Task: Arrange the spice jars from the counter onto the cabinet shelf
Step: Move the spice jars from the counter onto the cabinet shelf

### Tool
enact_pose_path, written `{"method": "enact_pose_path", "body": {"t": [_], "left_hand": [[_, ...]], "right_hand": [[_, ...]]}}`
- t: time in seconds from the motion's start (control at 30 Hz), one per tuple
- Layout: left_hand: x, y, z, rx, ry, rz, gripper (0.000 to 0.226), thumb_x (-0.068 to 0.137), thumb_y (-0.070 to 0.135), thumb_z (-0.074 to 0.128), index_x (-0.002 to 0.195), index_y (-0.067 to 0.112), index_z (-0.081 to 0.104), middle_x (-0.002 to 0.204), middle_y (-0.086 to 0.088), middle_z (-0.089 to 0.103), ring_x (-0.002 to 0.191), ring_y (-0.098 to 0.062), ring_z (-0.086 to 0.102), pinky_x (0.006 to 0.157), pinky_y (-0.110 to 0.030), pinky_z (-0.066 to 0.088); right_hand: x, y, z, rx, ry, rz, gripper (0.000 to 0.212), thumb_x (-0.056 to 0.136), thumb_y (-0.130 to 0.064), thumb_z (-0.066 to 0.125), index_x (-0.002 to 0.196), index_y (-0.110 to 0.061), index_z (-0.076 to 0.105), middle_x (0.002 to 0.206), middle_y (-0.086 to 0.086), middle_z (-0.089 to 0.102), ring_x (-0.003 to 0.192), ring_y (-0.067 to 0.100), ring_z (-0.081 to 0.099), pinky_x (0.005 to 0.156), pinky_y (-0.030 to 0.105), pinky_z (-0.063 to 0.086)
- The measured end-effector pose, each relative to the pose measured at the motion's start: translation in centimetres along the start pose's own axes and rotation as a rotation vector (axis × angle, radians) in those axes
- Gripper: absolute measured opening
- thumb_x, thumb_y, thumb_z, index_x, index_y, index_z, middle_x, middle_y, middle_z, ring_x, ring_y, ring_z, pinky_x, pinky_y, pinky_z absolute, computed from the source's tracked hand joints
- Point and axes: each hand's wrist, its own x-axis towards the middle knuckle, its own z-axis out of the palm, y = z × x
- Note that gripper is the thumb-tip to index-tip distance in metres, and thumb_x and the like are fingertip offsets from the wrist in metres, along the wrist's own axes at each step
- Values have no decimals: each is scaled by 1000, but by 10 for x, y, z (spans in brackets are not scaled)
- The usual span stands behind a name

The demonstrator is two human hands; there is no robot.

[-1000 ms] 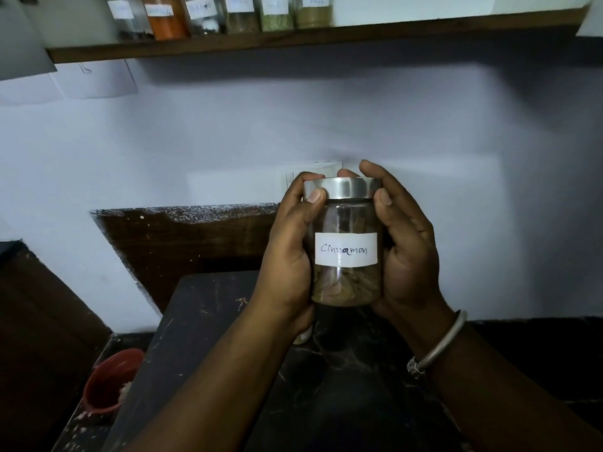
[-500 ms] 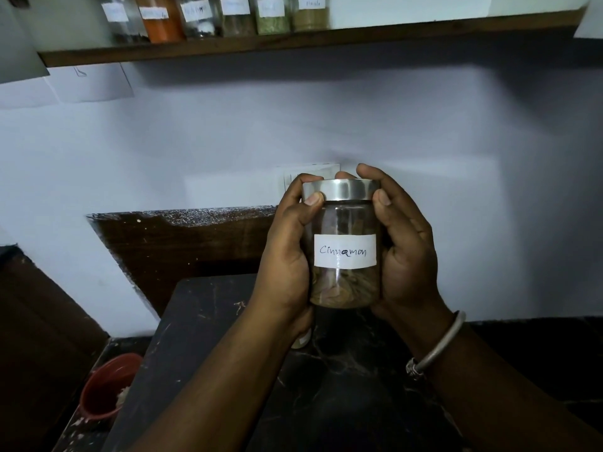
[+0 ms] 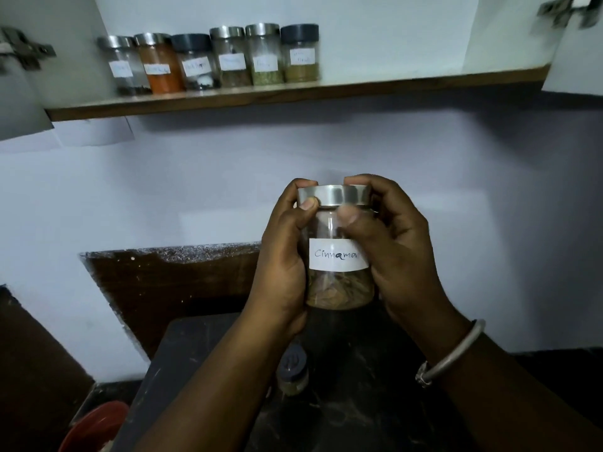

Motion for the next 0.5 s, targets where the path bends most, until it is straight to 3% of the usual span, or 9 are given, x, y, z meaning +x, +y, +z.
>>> {"method": "enact_pose_path", "body": {"t": [0.1, 0.2, 0.27, 0.37, 0.43, 0.5], "left_hand": [[25, 9, 6, 38, 19, 43, 31, 98, 27, 50, 118, 3, 50, 110, -25, 58, 99, -40, 57, 85, -48, 48], [60, 27, 14, 159, 24, 119, 35, 97, 29, 53, 129, 15, 54, 113, -19, 68, 99, -40, 67, 86, -51, 52], [93, 44, 18, 291, -14, 221, 41, 98, 34, 54, 138, 24, 55, 125, -9, 70, 110, -33, 71, 87, -46, 59], [163, 71, 15, 489, -3, 366, 45, 97, 46, 52, 142, 38, 49, 127, 10, 67, 114, -15, 69, 89, -35, 60], [215, 83, 1, 748, 168, 428, 42, 98, 47, 52, 138, 36, 53, 130, 3, 60, 120, -21, 61, 97, -38, 53], [259, 90, -25, 1160, 278, 437, 33, 101, 36, 56, 129, 22, 64, 128, -9, 58, 121, -30, 57, 100, -40, 48]], "right_hand": [[31, -20, -9, -300, -100, -25, 49, 70, -51, 80, 113, -35, 62, 107, -11, 70, 98, 10, 71, 78, 30, 61], [73, -45, -16, -393, -152, -96, 49, 66, -53, 82, 106, -34, 61, 101, -12, 70, 90, 4, 69, 74, 25, 59], [109, -61, -20, -386, -161, -120, 50, 63, -49, 85, 102, -30, 62, 96, -10, 71, 87, 5, 70, 73, 25, 60], [177, -78, -23, -462, -103, -131, 51, 63, -45, 86, 102, -24, 61, 93, -8, 69, 88, 12, 69, 71, 31, 61], [223, -79, -24, -542, -52, -139, 50, 66, -41, 87, 104, -21, 60, 91, -10, 67, 84, 11, 67, 70, 33, 59], [267, -73, -25, -619, -20, -138, 52, 70, -35, 88, 108, -20, 57, 94, -6, 67, 83, 12, 64, 72, 31, 56]]}}
